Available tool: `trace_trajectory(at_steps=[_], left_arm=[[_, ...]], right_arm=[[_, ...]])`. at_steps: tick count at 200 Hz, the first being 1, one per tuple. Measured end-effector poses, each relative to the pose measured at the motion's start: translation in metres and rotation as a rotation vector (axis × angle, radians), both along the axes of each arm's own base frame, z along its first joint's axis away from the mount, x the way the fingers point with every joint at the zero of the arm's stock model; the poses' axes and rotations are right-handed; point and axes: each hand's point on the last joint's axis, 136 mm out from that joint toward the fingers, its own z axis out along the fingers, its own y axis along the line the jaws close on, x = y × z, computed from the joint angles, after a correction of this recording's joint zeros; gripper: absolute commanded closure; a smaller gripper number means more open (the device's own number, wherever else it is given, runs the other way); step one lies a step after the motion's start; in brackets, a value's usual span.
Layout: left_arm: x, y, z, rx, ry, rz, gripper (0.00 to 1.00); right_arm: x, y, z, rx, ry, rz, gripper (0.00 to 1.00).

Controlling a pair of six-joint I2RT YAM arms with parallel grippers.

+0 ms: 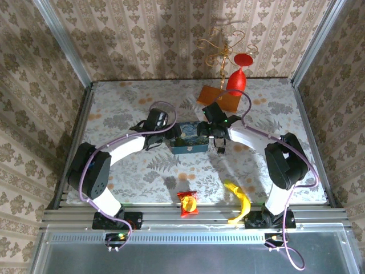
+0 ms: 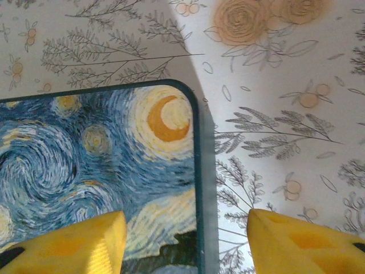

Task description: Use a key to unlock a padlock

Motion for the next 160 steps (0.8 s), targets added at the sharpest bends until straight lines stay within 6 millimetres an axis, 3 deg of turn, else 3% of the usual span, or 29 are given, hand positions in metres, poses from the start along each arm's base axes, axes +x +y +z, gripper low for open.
trace_trajectory(at_steps=[24, 61, 64, 67, 70, 103, 160], left_arm=[[0.010, 0.013, 0.013, 0.004, -0.036, 0.022, 0.00], [0.024, 0.059, 0.056, 0.020, -0.164, 0.116, 0.00], [0.025, 0.064, 0.060, 0.024, -0.177, 0.124, 0.00], [0.025, 0.070, 0.064, 0.029, -0.190, 0.136, 0.00], [0.025, 0.075, 0.067, 0.034, -0.202, 0.146, 0.00], [0.016, 0.125, 0.087, 0.129, -0.310, 0.237, 0.00], [-0.009, 0.189, 0.078, 0.382, -0.418, 0.307, 0.00]], right_arm=[[-0.006, -0.013, 0.018, -0.024, -0.034, -0.031, 0.30], [-0.023, -0.043, 0.057, -0.055, -0.130, -0.091, 0.16], [-0.025, -0.046, 0.060, -0.057, -0.139, -0.101, 0.14], [-0.028, -0.051, 0.062, -0.063, -0.145, -0.106, 0.03], [-0.030, -0.055, 0.064, -0.064, -0.153, -0.119, 0.00], [-0.057, -0.104, 0.080, -0.100, -0.219, -0.219, 0.00], [-0.102, -0.184, 0.093, -0.141, -0.360, -0.416, 0.00]])
